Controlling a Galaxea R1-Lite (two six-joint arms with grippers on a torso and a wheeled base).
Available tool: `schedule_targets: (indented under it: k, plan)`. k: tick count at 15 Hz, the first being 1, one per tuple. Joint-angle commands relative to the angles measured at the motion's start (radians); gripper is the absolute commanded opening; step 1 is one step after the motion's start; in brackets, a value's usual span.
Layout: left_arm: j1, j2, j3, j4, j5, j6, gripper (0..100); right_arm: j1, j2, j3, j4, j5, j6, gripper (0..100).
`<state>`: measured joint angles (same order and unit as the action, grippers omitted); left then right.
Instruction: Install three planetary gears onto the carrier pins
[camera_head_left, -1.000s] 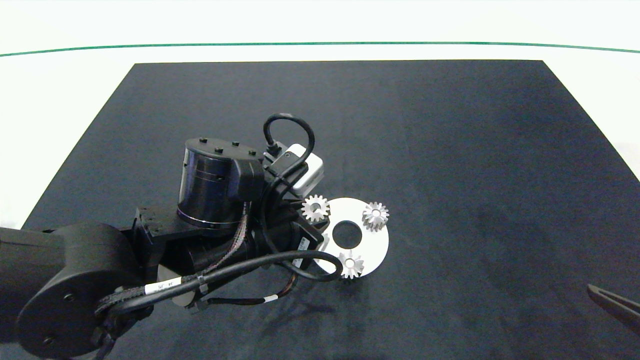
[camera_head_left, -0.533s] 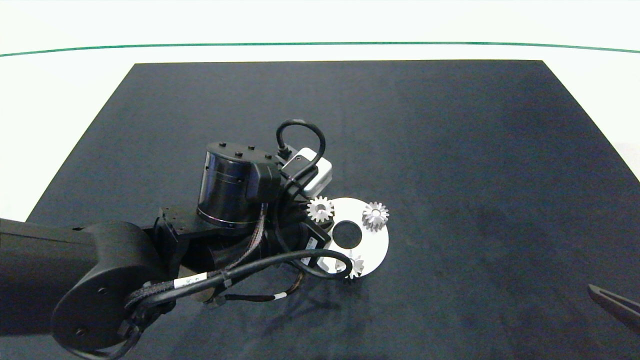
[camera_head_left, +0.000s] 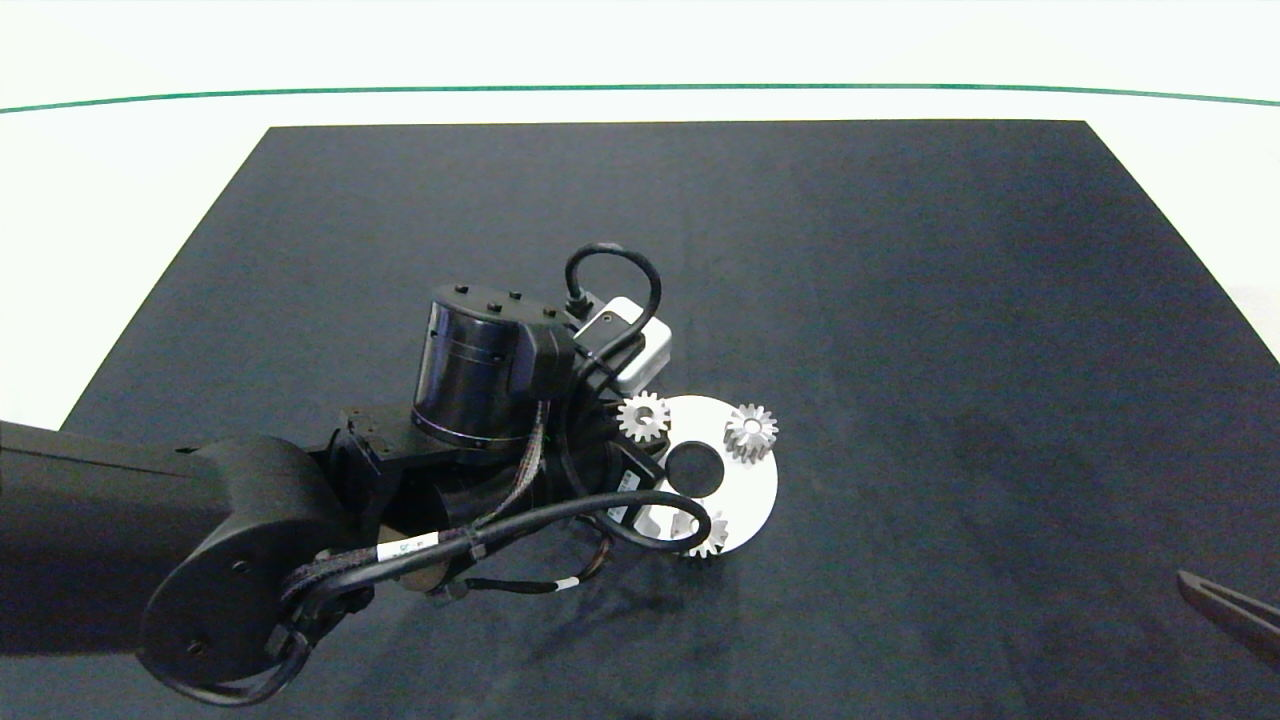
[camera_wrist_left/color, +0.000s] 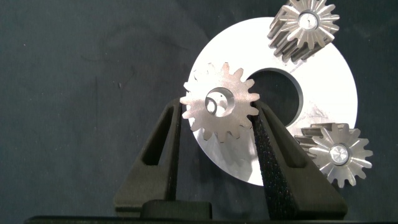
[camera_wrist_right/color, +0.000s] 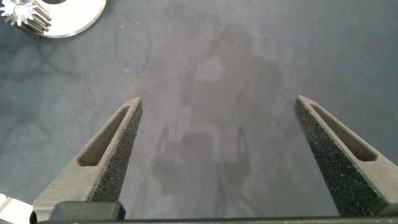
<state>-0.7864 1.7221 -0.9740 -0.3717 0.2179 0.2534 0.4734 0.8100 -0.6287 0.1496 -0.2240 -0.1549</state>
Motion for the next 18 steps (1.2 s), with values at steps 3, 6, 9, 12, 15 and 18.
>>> schedule_targets:
  k: [3,6,9,12,15,18]
  plan:
    - [0.009,0.014,-0.006,-0.004,0.001,0.007,0,0.001,0.0,0.0,0.001,-0.001,-0.002,100]
    - [0.019,0.02,-0.005,-0.004,0.001,0.009,0,0.001,0.0,0.0,0.001,-0.001,-0.002,100]
    - [0.021,0.024,-0.005,-0.004,0.001,0.012,0,0.001,0.0,0.001,0.001,-0.001,-0.002,100]
    - [0.021,0.022,-0.006,-0.004,0.001,0.012,0,0.001,0.003,0.001,0.001,0.0,-0.002,100]
    - [0.021,0.024,-0.003,-0.004,0.001,0.012,0,0.001,0.003,0.001,0.001,-0.001,-0.002,100]
    - [0.019,0.024,0.001,-0.019,0.0,0.01,100,0.001,0.001,0.001,0.001,-0.001,-0.002,100]
